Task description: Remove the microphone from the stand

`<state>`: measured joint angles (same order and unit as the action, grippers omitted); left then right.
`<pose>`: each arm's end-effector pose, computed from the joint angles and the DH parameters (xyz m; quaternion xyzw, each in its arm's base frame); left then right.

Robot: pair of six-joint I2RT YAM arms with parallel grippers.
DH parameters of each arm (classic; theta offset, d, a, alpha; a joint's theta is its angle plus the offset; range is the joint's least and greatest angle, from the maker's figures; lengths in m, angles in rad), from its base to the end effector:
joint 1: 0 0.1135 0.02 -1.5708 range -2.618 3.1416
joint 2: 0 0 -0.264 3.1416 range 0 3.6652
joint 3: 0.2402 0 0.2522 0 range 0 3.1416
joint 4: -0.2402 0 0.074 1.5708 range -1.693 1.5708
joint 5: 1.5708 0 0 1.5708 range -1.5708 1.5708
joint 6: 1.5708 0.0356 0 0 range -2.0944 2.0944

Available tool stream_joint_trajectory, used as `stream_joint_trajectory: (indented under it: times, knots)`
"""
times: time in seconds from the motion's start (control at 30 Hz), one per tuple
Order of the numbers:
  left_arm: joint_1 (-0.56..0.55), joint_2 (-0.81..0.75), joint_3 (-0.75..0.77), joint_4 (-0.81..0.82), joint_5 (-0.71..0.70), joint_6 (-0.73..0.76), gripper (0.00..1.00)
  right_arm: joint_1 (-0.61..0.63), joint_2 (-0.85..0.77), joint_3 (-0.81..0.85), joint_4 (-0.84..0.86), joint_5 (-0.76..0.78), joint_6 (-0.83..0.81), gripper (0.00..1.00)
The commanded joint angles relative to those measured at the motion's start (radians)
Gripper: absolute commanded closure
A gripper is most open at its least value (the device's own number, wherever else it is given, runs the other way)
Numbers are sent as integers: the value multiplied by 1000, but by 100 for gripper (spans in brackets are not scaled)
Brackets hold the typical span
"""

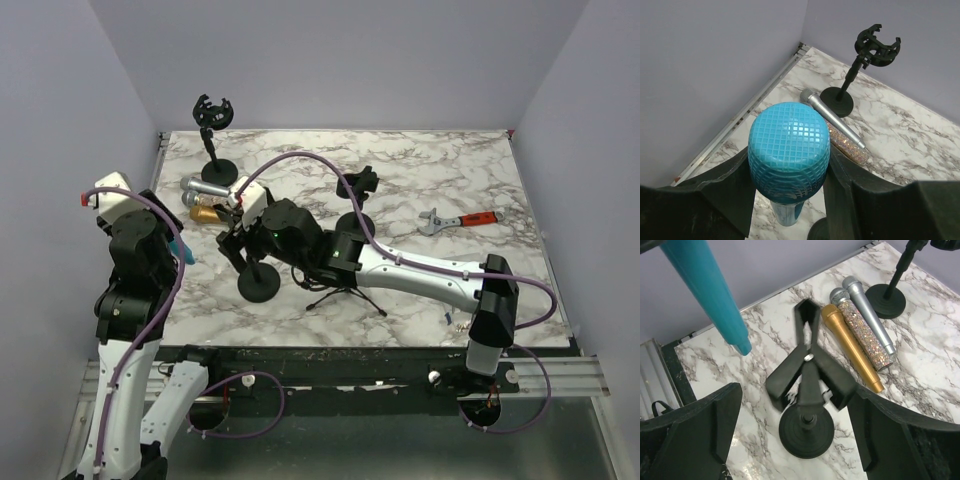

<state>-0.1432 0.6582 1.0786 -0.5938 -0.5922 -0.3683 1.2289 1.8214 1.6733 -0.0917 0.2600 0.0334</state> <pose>0.1140 0.0036 0.4119 -0.2687 0.7066 0.0605 0.6517 0.1568 0.4133 0.3667 -0.3728 0.6898 0.2789 0.5545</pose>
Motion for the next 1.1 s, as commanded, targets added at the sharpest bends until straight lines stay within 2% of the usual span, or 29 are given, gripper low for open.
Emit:
stream_joint_trajectory:
  times: [0.0, 0.13, 0.27, 0.33, 0.5, 0.73, 0.83, 0.93, 1.07]
  knots:
    - [34, 68, 25, -6, -9, -34, 100, 2, -80, -16, 6, -78, 31, 6]
    - [130, 127, 27, 1, 107, -129, 100, 3, -194, -92, 64, -117, 53, 1]
    - [285, 209, 18, 23, 306, -276, 100, 2, -352, -223, 157, -128, 73, 0]
    - [359, 262, -6, 38, 412, -388, 100, 2, -439, -305, 203, -123, 79, 0]
    - [478, 423, -131, 193, 627, -703, 100, 2, -587, -437, 269, -81, 84, 0]
    - [493, 692, -121, 279, 756, -782, 100, 2, -685, -517, 280, -44, 92, 0]
    - [496, 750, -167, 313, 735, -791, 100, 2, -694, -528, 285, -43, 95, 0]
    - [507, 803, -211, 382, 798, -825, 100, 2, -686, -531, 290, -57, 97, 0]
    - [509, 865, -223, 379, 821, -863, 94, 3, -672, -534, 298, -61, 105, 0]
